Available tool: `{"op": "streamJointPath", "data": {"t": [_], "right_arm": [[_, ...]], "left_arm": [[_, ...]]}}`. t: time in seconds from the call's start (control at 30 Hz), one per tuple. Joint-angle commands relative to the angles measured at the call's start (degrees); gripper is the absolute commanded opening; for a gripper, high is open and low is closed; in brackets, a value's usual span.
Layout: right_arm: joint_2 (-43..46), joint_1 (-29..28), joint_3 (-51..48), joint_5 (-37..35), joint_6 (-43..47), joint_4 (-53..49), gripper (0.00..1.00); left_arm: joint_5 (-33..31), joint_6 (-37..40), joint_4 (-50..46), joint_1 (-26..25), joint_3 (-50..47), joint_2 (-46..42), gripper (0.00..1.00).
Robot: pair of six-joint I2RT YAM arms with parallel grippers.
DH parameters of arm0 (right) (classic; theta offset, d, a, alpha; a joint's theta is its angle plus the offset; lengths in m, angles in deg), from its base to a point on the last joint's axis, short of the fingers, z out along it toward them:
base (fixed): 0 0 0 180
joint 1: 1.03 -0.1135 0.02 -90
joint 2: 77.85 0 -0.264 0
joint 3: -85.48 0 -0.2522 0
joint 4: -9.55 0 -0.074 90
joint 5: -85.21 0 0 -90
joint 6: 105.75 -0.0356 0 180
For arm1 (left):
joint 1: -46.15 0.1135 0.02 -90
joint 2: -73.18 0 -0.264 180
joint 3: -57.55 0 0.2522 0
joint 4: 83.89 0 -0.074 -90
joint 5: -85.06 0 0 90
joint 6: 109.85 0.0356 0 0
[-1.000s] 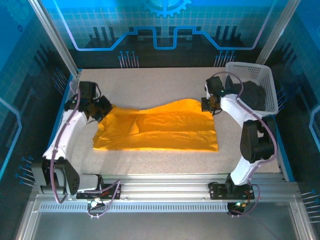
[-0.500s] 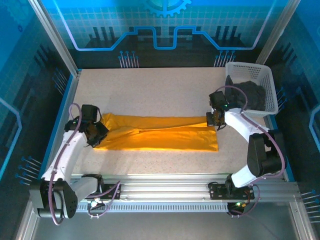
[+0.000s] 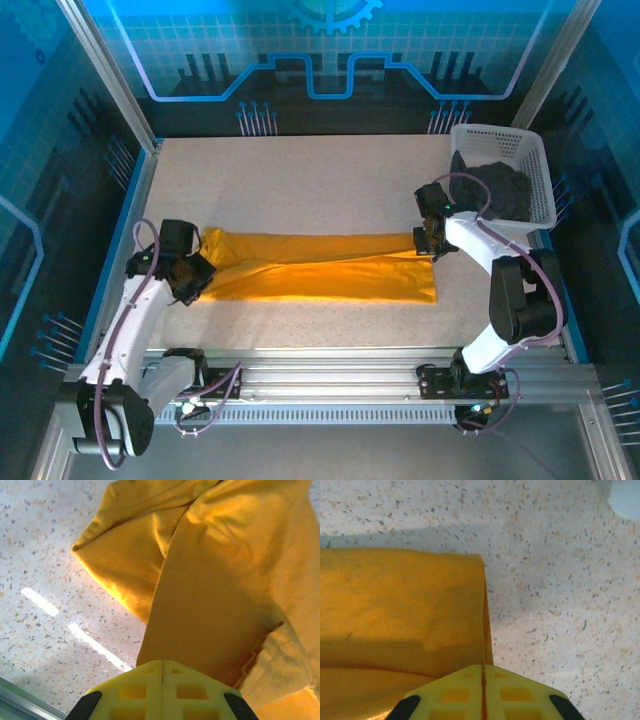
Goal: Fold and stack the t-shirts
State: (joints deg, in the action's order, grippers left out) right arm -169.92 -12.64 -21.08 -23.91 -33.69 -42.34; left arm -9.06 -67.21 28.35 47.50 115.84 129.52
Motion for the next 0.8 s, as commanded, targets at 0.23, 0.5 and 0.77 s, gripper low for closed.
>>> {"op": "streamJointPath", "data": {"t": [0.23, 0.5, 0.77], "right_arm": [[2.2, -0.5, 0.0, 3.1, -8.3, -3.6, 0.31], [-3.0, -0.9, 3.7, 7.4, -12.1, -5.0, 0.23], [-4.8, -2.3, 5.1, 8.1, -12.7, -4.9, 0.23]], "left_arm": [[3.2, -2.9, 1.0, -0.4, -5.8, 0.6, 0.0], [2.9, -3.0, 3.1, -0.4, -5.2, 2.4, 0.0], [-1.2, -0.2, 3.2, -0.2, 3.7, 3.3, 0.49]]}}
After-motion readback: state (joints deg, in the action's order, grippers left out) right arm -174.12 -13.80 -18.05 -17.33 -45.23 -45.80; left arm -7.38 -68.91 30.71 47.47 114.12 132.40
